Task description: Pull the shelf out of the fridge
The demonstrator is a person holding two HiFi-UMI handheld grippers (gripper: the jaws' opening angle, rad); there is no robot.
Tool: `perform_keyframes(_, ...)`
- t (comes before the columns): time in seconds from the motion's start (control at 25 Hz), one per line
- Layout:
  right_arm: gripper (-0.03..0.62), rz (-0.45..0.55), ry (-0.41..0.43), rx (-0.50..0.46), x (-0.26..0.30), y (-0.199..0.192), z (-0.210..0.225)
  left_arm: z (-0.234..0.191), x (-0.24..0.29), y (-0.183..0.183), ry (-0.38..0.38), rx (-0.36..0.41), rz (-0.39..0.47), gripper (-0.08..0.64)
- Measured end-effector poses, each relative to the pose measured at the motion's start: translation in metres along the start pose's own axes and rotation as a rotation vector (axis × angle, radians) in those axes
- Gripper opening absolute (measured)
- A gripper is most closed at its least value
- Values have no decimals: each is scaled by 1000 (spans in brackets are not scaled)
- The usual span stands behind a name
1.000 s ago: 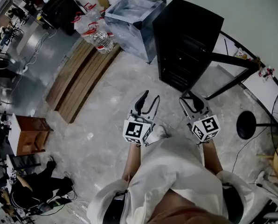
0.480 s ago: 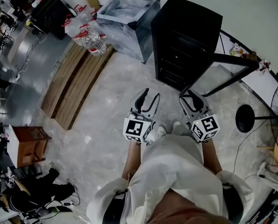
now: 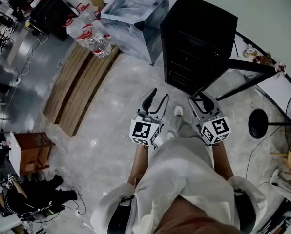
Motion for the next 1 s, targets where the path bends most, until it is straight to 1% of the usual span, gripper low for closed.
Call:
perform_keyframes(0.24,192,-3,36,6,33,5,20,-12,30,0,2,6,-9,189)
perform_keyframes(0.4,192,-10,47,17,57,9,38,-28,54,-2,14,1,-27,189)
perform_keyframes(0.56,192,-20,49,37,78,13,59,-43,79,-1,17,-3,-49,189)
perform_keyframes(0.76,192,-34,46,66,97,11,87,-53,114,-5,15,-11,-79,189)
perform_keyframes(1.0,190,-63,44,103,119,3,120,-61,155,-18,7,-12,-127,189)
Point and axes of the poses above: the fingertips, and each gripper's own axes: x forward along the fingers, z to its right, y out of its top, the point moved 2 cm from there along -x, backward along the fingers, and after that the axes turned 3 degrees about y, right-handed, at the moved point
